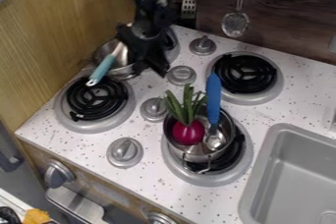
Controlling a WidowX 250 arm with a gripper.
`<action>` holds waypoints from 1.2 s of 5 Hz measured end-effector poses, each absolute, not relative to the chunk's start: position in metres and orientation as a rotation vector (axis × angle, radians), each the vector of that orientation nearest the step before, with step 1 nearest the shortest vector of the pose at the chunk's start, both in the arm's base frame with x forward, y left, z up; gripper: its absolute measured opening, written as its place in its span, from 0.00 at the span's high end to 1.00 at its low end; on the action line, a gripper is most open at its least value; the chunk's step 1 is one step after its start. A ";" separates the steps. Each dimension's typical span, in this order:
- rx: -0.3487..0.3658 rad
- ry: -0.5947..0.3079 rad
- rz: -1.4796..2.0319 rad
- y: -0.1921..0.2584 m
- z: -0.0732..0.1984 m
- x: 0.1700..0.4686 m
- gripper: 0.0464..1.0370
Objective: Move the silver pot in the middle part of the burner
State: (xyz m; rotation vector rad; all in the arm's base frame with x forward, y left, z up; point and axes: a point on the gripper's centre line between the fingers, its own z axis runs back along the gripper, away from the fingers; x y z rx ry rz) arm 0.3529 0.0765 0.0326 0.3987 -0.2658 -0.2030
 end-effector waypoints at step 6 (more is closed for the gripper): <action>0.326 -0.257 -0.222 0.048 -0.008 0.375 0.97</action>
